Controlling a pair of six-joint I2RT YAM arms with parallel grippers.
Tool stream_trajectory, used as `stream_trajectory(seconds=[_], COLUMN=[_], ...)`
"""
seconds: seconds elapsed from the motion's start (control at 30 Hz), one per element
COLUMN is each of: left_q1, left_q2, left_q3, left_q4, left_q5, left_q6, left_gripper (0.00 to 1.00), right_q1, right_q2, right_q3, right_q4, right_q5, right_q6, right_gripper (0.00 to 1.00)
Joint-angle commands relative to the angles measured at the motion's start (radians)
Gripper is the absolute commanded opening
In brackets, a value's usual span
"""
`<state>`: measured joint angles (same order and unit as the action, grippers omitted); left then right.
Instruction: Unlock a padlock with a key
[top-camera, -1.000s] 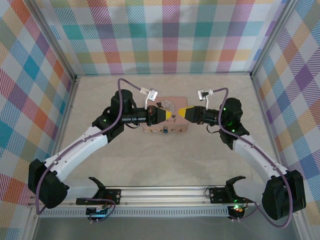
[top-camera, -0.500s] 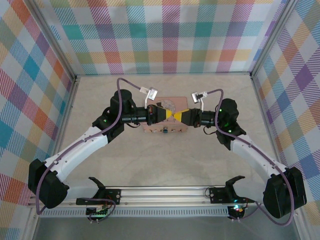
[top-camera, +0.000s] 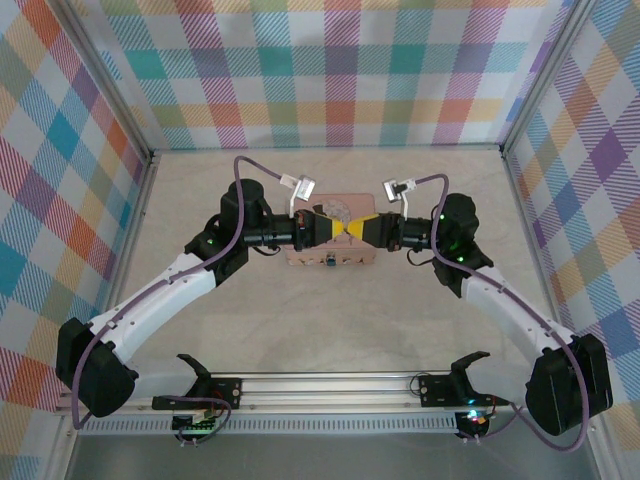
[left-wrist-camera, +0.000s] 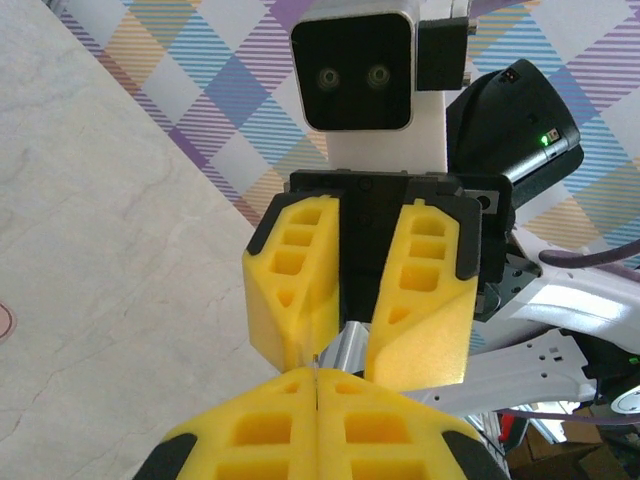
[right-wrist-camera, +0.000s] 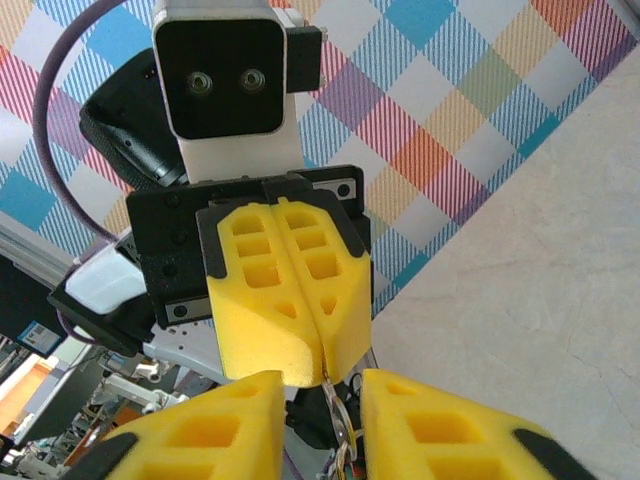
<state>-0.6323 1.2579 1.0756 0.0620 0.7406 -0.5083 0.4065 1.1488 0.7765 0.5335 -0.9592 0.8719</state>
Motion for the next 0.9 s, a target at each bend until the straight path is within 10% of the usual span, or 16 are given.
stream_trajectory(seconds=[0.0,0.33,0.87], left_q1=[0.005,0.005,0.005], left_q2=[-0.001,-0.018,-0.028], left_q3=[-0.014,-0.021,-0.032], left_q4=[0.047,0.068,0.084], left_q5=[0.008,-0.007,-0.005], left_q6=[-0.007,-0.013,-0.022], left_gripper=[0.0,0.0,0.0], right_q1=[0.006,0.009,0.013], right_q2=[0.005,-0.004,-0.044], right_q3=[0.024,0.026,0.017], right_q4=[0.001,-0.057,-0.085], right_q5=[-0.01,-0.021,-0.01], right_q6=[-0.029,-0.062,-0.112], right_gripper=[0.24,0.3,0.0])
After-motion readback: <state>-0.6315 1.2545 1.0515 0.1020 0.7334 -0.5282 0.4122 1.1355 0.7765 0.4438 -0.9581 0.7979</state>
